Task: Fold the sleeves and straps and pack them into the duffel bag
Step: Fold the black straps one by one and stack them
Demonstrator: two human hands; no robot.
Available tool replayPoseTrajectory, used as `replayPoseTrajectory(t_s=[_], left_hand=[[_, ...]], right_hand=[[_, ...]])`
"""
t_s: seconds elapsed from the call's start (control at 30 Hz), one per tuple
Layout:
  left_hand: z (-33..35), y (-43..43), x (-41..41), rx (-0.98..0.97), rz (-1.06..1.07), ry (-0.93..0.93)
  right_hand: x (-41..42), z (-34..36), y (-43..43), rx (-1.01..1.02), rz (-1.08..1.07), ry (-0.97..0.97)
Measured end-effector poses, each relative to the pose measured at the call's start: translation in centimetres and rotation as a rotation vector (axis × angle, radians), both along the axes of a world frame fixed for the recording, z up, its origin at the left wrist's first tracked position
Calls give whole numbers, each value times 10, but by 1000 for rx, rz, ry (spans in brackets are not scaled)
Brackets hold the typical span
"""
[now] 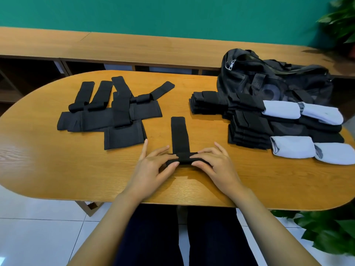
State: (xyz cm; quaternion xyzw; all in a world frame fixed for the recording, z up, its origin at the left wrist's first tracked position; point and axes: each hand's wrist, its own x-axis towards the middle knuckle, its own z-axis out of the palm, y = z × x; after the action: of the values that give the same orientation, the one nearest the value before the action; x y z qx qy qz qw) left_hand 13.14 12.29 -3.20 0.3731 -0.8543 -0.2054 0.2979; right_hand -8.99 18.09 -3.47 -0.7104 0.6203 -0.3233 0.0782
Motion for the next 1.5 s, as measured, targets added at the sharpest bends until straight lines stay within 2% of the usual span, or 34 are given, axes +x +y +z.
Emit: replayPoseTrajectory(t_s=[0.33, 0.57, 0.77, 0.93, 1.07, 1.17, 1.33, 1.5], left_hand=[[1, 3, -11, 136, 179, 234], [6, -15, -19, 185, 260, 257], [7, -25, -26, 183, 293, 113], [1, -27, -29, 218, 80, -80], [1, -26, -30, 174, 55, -225], [2, -23, -30, 141, 49, -236], [3, -20, -31, 106, 75, -210], [0, -17, -29, 53, 82, -197]], right_hand=[[13, 11, -2, -49, -71, -255], [18, 14, -21, 65, -153, -421], [12, 1, -37, 135, -240, -341], [9, -3, -39, 158, -237, -245], [9, -1, -36, 154, -243, -80], [11, 6, -28, 113, -197, 105], [16, 8, -3, 230, -7, 359], [12, 3, 10, 275, 13, 411]])
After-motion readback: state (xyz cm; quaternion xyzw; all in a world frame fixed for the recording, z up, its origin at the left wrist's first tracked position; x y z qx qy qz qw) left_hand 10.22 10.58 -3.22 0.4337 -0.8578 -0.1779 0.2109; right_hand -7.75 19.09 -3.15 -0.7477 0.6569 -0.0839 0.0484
